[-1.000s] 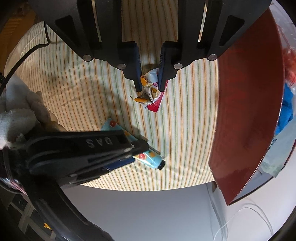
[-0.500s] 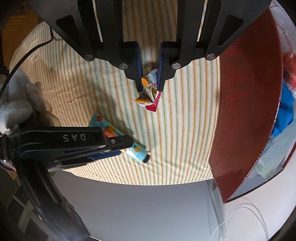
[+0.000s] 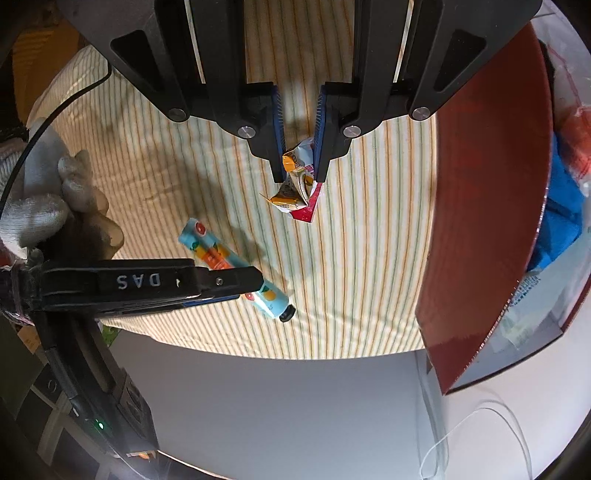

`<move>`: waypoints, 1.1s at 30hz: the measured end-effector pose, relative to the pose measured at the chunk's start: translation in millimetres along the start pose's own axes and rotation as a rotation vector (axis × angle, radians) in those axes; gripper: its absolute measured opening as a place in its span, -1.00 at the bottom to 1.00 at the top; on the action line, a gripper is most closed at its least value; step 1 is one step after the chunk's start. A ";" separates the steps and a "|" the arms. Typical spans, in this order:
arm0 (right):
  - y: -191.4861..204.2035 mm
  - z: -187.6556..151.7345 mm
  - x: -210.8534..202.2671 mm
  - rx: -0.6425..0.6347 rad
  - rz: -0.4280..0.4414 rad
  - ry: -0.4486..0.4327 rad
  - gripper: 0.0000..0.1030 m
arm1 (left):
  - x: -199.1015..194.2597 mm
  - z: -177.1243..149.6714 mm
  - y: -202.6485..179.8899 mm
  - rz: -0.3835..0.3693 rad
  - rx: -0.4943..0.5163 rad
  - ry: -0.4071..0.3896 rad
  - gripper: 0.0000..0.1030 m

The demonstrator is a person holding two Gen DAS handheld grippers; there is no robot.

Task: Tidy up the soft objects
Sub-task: 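Lift and carry the sachet and tube with both grippers over the shoebox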

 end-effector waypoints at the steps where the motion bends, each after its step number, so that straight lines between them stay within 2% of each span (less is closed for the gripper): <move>1: -2.1 -0.7 -2.4 0.020 0.018 -0.008 -0.48 | -1.7 0.5 -0.9 -0.006 0.000 -0.003 -0.75; 6: -2.2 -0.5 -23.4 0.063 0.081 -0.052 -0.48 | -18.7 4.0 1.9 -0.016 -0.003 -0.036 -0.75; 11: 10.5 13.9 -50.8 0.056 0.105 -0.098 -0.48 | -58.0 7.3 16.8 -0.011 -0.017 -0.102 -0.75; 16: 37.9 37.8 -64.6 0.018 0.109 -0.128 -0.48 | -103.1 3.8 44.2 0.026 -0.046 -0.171 -0.75; 24: 96.6 71.6 -62.1 -0.066 0.126 -0.142 -0.48 | -159.9 -23.6 96.3 0.123 -0.116 -0.231 -0.76; 33: 157.9 106.0 -27.2 -0.132 0.116 -0.119 -0.48 | -171.4 -52.6 141.2 0.233 -0.158 -0.217 -0.76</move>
Point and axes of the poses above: each gripper's, at about its wrist camera, not at the fingertips, and x roughly the way its jaws point, y to its left, z to its top, the point moved 2 cm from there along x, roughly the way its jaws point, and after that the axes turned 1 degree about -y, right-handed, at the moved point
